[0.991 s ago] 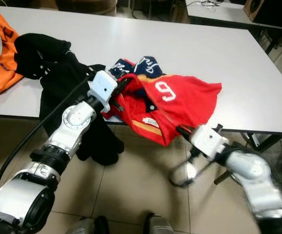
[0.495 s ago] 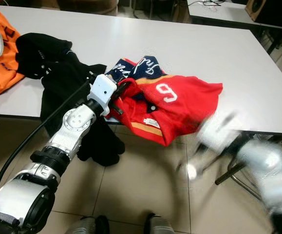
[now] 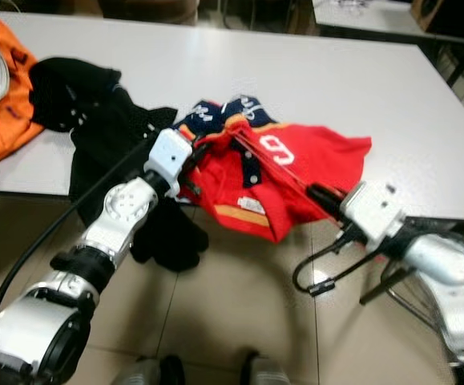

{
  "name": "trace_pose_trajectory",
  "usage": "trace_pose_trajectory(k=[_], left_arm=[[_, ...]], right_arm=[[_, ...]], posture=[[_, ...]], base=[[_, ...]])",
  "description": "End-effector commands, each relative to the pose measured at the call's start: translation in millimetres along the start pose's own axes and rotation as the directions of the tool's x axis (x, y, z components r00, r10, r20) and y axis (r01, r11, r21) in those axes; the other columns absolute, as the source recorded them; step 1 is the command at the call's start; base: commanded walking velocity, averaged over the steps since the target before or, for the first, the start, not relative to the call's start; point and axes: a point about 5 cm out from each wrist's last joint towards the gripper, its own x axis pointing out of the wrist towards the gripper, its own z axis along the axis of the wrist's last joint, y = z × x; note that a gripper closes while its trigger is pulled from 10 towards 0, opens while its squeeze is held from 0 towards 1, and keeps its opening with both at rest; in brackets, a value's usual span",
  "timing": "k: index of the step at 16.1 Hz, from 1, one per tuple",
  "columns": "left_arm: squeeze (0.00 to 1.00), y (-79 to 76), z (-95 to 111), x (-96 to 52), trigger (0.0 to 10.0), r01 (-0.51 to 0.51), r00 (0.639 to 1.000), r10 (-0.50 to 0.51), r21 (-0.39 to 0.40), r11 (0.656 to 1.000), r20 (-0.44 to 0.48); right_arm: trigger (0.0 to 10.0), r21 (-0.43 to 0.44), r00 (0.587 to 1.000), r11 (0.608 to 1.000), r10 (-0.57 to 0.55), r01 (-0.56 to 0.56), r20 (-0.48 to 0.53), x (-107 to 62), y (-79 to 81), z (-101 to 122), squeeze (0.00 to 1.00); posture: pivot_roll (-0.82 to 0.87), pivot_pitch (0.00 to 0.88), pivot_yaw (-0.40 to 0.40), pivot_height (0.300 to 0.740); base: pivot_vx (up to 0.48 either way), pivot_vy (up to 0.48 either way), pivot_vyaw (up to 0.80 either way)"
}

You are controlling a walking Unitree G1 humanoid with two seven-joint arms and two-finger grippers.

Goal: Hang hanger

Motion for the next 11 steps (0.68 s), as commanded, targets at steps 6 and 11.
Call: trace_pose_trajectory(k=[6, 11], left_arm=[[0.00, -0.8, -6, -2.0, 10.0, 0.013, 0.999, -0.014, -0.004, 1.000, -0.030], [0.00, -1.4, -9, -3.3, 10.0, 0.010, 0.999, -0.010, -0.009, 1.000, -0.038]], right_arm=[[0.0, 0.016, 0.986, 0.987, 0.162, -0.161, -0.049, -18.5, 0.8, 22, 0.00], [0.0, 0.014, 0.945, 0.977, 0.211, -0.214, -0.251, -40.7, -0.6, -2, 0.00]], posture=[[-0.27, 0.099, 0.033, 0.740], [-0.28, 0.104, 0.036, 0.740]], base=[[0.000, 0.000, 0.00], [0.000, 0.000, 0.00]])
